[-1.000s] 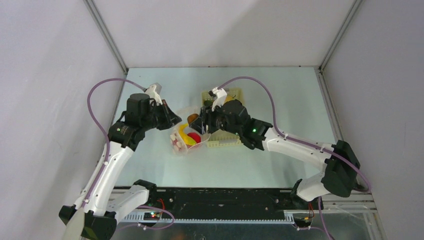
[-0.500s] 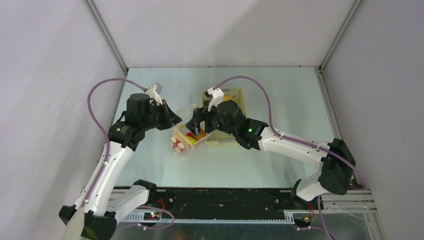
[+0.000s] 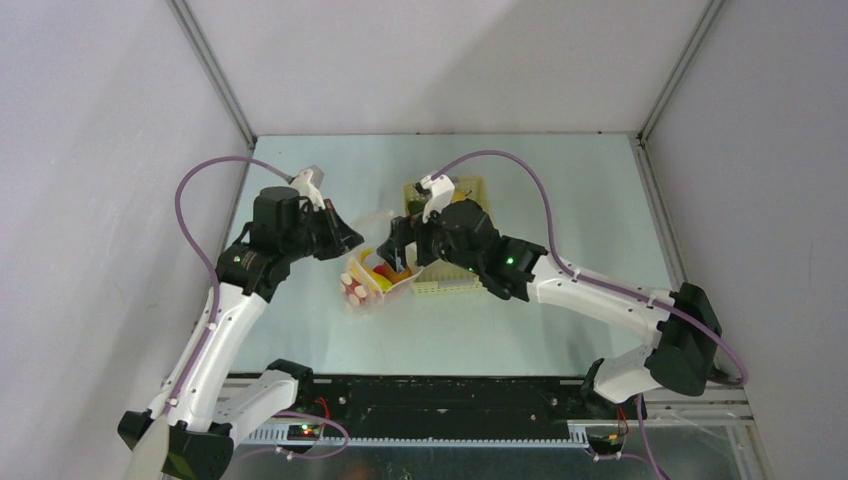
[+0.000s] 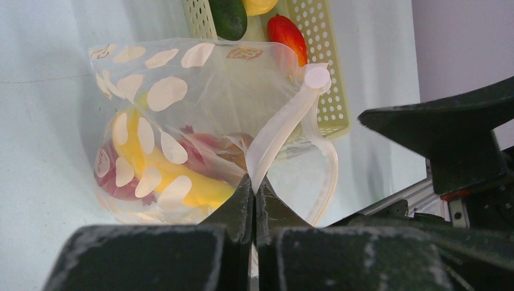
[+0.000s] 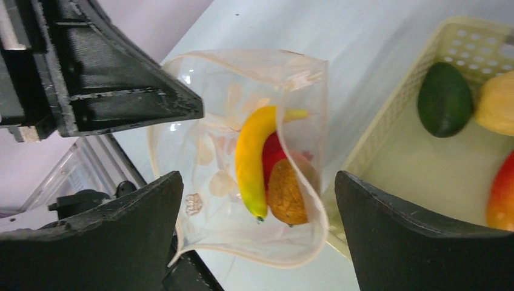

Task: Place the food in the zip-top bag and seal the zipper
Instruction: Place the fake fruit in the zipper food storage bag, then pick up the fake fruit from the bin.

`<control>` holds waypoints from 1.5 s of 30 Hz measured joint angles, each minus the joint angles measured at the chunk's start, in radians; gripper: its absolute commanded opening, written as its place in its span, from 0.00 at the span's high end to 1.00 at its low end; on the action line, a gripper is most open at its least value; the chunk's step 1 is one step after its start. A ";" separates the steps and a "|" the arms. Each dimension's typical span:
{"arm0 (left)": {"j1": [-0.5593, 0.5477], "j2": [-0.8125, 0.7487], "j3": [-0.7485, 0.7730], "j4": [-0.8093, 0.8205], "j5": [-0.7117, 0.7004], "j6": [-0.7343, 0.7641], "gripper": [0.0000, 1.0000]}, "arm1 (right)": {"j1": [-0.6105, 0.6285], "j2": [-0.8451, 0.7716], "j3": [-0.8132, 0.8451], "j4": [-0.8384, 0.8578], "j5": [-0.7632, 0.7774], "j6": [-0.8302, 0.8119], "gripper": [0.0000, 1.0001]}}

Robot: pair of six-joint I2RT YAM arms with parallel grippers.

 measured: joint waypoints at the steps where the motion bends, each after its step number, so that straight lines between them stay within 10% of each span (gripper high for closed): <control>1: 0.000 0.000 0.000 0.000 0.000 0.000 1.00 | -0.010 -0.010 0.000 -0.013 0.002 -0.008 0.01; 18: 0.000 0.000 0.000 0.000 -0.002 0.000 1.00 | -0.257 0.101 0.009 -0.175 -0.005 -0.114 0.03; 45: 0.001 0.014 0.000 -0.001 -0.009 0.001 1.00 | -0.287 0.595 0.323 -0.375 0.308 -0.330 0.17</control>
